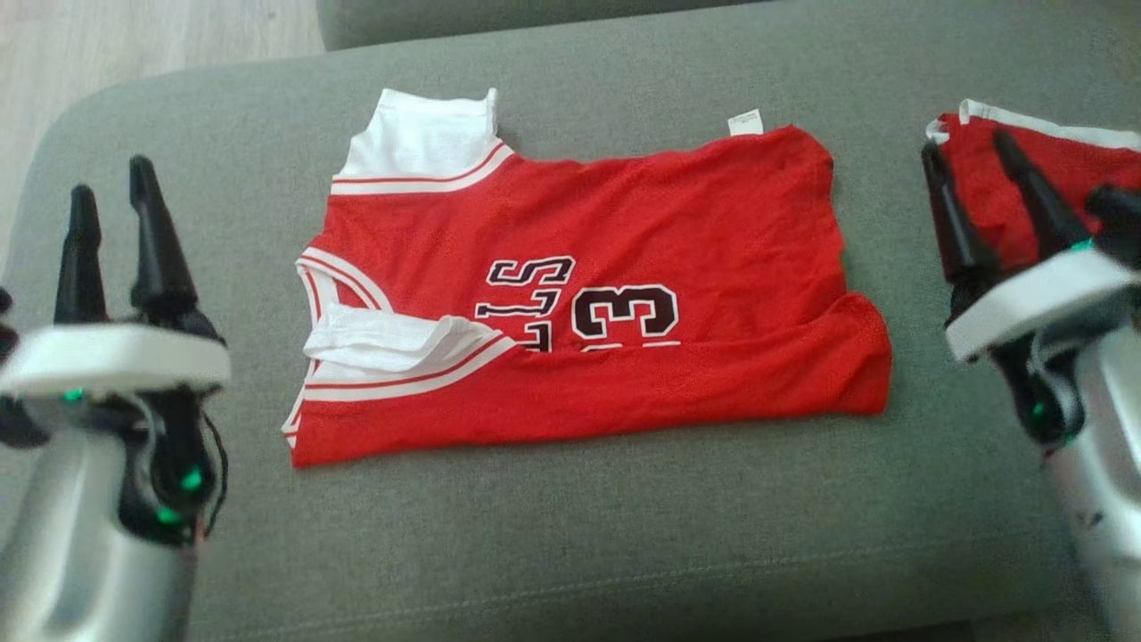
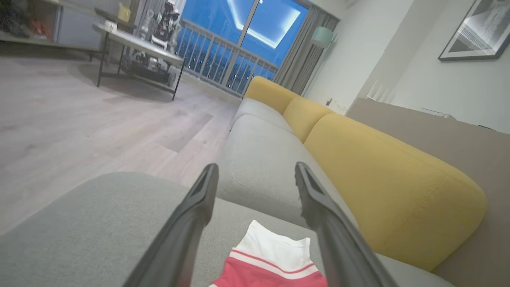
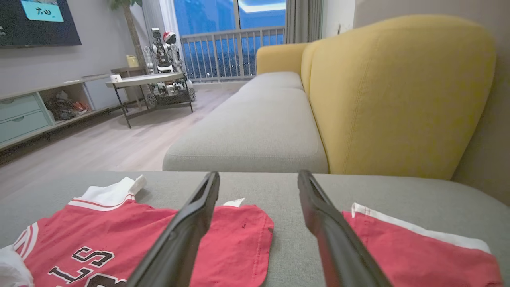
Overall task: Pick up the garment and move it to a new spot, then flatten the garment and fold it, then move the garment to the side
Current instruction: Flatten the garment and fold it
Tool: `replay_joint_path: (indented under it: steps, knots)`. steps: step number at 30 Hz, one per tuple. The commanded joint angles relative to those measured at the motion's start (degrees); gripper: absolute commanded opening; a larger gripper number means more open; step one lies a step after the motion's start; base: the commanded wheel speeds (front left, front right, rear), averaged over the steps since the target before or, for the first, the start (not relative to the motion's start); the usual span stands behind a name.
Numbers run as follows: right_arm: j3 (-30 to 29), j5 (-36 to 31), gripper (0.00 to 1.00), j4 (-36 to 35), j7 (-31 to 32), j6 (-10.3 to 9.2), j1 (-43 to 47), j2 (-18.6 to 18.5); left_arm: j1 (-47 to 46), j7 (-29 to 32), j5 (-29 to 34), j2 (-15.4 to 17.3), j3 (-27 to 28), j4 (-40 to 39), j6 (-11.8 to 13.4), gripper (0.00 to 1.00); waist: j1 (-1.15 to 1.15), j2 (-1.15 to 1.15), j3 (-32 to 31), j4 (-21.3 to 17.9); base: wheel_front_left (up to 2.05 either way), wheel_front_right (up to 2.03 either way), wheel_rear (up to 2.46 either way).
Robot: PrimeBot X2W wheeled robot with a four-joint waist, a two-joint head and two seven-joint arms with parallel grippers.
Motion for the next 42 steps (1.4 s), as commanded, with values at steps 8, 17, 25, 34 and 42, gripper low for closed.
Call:
replay_joint_path:
  steps: [8,17,25,34,42]
  knots:
    - [-11.96,-15.89,1.00,-16.03,-3.46,-0.02,15.56,12.45,10.55,-0.67,14.42,-7.02,6.12,-8.24,-3.27,1.00,0.01,0.00,-1.89,0.33,0.00,0.00,0.00]
    - [-12.51,-21.06,1.00,-21.70,-1.78,-0.02,22.47,16.86,14.68,-0.68,20.17,-11.37,5.42,4.29,-6.30,1.00,0.01,0.00,-0.86,-0.84,0.00,0.00,0.00]
    - [-11.92,-20.78,1.00,-23.34,-0.92,-0.02,21.58,17.24,10.22,1.84,20.86,-11.08,4.23,19.20,-6.04,1.00,0.01,0.00,0.01,-2.63,0.00,0.00,0.00]
    - [-11.34,-19.76,1.00,-23.11,-1.12,-0.02,21.81,17.29,7.00,5.36,20.41,-10.37,5.38,28.73,-2.32,1.00,0.01,0.00,0.60,-4.08,0.00,0.00,0.00]
    - [-11.65,-19.69,1.00,-22.48,-0.59,-0.02,21.87,17.29,5.50,6.17,19.93,-10.24,3.99,31.37,-4.70,0.00,0.01,0.00,0.71,-4.06,0.00,0.00,0.00]
